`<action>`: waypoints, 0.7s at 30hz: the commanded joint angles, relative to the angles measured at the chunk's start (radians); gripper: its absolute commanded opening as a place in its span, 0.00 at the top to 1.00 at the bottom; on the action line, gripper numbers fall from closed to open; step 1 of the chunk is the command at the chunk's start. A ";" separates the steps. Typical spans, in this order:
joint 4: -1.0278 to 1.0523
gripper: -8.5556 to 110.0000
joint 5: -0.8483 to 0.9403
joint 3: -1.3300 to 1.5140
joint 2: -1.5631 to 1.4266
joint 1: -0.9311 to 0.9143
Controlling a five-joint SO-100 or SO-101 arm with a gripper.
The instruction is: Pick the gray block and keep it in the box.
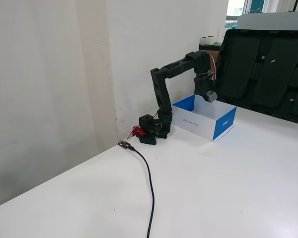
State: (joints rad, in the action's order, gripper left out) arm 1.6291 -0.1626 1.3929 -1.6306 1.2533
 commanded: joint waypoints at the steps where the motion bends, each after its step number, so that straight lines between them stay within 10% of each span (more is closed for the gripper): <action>1: -0.015 0.84 0.003 -0.054 0.034 0.032; 9: -0.002 0.62 0.057 -0.078 0.028 0.057; 21: 0.012 0.90 0.127 -0.017 -0.133 -0.215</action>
State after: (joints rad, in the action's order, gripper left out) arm 1.6398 -0.0476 1.3929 -1.6076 1.1628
